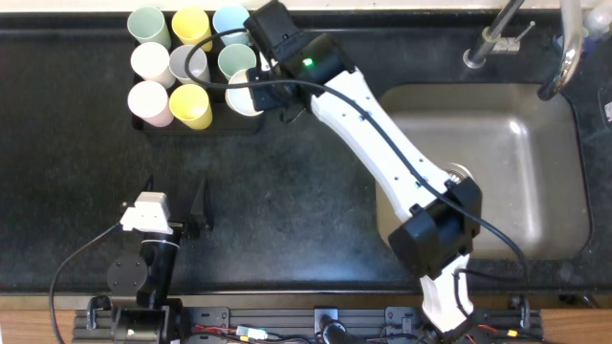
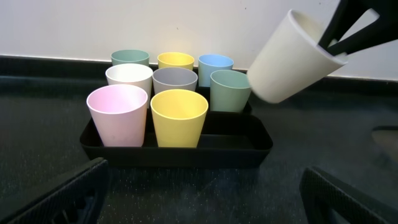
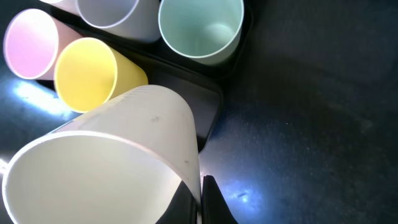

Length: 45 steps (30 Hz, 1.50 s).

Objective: Store Cups

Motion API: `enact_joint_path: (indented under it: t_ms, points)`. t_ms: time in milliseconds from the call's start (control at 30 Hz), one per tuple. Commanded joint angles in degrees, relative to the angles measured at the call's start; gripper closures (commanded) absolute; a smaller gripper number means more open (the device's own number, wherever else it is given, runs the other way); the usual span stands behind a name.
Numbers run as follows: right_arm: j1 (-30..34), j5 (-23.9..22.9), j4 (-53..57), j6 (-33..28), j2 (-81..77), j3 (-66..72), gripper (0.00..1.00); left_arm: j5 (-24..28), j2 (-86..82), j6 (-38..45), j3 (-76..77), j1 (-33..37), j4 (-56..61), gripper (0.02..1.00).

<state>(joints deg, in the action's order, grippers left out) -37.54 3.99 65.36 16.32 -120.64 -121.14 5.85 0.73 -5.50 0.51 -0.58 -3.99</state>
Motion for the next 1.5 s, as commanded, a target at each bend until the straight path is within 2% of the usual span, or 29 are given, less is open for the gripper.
enact_joint_path:
  t_ms: [33,1167,1500]
  points:
    - [-0.44,-0.59,-0.50,0.85,-2.78,-1.86,0.956,0.98,-0.61,1.22,-0.07,0.52,-0.20,0.018]
    - [-1.42,-0.66,-3.15,0.87,-9.01,-1.79,0.958,0.98,-0.61,1.22,-0.07,0.52,-0.20,0.018]
    - [-2.25,-0.63,-4.24,0.94,-9.03,-1.38,0.910,0.98,-0.61,1.22,-0.07,0.52,-0.20,0.018]
